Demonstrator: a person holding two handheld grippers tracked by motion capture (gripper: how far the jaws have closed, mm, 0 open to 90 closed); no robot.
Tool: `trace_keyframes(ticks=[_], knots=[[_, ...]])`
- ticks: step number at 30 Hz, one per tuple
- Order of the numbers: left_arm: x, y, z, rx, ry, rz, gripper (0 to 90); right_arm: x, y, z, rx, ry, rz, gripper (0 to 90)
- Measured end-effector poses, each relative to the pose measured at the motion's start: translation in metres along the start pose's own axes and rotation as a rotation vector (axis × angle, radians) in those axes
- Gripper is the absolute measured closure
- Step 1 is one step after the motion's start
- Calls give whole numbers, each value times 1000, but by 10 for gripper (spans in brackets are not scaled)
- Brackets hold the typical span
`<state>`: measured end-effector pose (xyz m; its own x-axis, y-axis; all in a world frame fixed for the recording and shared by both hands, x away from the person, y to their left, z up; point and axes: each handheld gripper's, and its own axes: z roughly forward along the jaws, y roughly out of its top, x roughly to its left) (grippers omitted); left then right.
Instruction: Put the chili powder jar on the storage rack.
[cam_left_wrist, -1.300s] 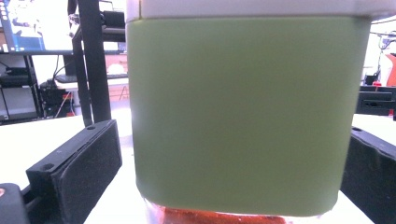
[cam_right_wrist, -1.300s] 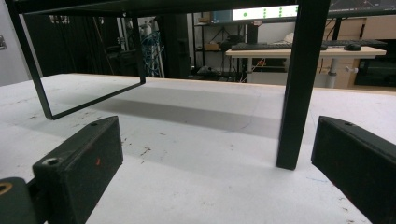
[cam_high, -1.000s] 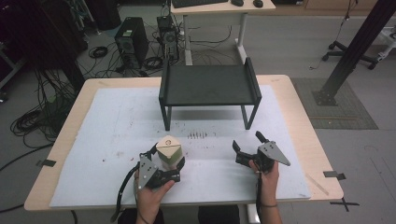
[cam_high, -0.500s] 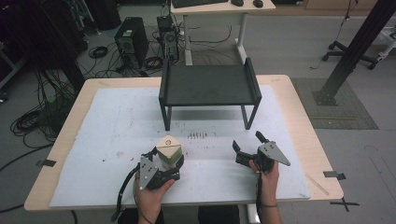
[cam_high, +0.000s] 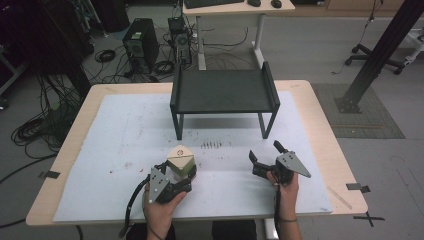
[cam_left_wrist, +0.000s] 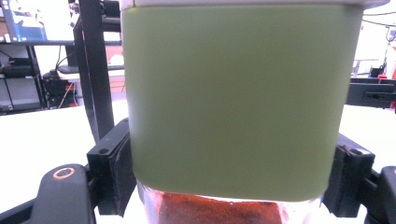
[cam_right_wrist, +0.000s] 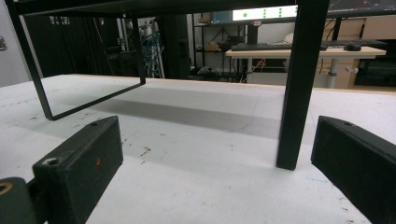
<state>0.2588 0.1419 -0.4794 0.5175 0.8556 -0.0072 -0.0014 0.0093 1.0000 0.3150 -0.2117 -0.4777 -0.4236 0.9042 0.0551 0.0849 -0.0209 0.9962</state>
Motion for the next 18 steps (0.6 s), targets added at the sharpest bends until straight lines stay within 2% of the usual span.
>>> trace_keyframes(ticks=[18], knots=[[0,0,0,3,-7,0,273,0,0,0,2,0,-1,21]])
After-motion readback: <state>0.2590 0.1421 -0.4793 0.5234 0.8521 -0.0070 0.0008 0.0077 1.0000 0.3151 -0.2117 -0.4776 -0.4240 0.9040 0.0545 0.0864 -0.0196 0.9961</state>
